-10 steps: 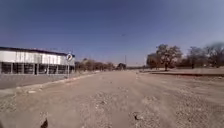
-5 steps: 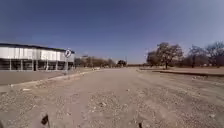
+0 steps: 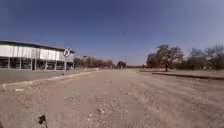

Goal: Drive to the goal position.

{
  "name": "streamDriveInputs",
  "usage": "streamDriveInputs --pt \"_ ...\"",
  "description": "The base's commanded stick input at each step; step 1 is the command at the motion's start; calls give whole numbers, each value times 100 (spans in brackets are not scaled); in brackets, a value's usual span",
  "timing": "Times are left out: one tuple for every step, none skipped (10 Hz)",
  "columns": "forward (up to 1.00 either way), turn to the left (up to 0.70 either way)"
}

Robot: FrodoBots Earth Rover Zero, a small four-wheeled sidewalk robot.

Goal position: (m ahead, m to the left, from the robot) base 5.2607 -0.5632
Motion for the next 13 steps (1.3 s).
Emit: streamDriveInputs --pt "50 0" --pt "50 -5" --pt "50 -36" --pt "50 -50" --pt "50 -50" --pt "50 -50" --pt "50 -18" --pt "50 0" --pt "50 0" --pt "50 0" --pt "50 0" --pt "50 0" --pt "50 0"
